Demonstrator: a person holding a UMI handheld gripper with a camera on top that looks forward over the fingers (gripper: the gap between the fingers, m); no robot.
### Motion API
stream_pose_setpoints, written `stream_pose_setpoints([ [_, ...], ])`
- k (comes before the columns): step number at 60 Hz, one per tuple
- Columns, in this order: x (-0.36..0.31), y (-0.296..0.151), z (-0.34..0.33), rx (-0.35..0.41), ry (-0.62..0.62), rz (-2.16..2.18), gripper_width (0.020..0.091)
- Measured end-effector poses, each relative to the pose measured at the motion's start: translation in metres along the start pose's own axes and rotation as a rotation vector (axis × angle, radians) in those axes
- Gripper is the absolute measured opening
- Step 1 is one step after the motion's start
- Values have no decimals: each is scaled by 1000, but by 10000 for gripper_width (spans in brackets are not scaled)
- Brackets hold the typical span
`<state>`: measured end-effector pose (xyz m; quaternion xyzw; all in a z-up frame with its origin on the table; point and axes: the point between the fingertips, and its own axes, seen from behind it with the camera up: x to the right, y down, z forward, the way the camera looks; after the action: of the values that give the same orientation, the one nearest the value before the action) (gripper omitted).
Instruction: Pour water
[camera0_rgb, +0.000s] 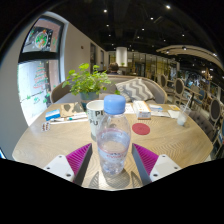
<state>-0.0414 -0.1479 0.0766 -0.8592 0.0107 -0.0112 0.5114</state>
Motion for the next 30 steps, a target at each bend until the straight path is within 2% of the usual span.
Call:
stream_pose_setpoints([
  [4,3,0,14,7,22,11,707],
  [7,2,0,21,9,21,23,571],
  [14,-2,-2,25,25,4,20,508],
  [19,-5,-2,23,22,-1,32,397],
  [23,-1,-3,21,28,24,11,377],
  [25,-3,-4,19,26,25,-2,345],
  [30,-6,-8,17,27,16,-4,344],
])
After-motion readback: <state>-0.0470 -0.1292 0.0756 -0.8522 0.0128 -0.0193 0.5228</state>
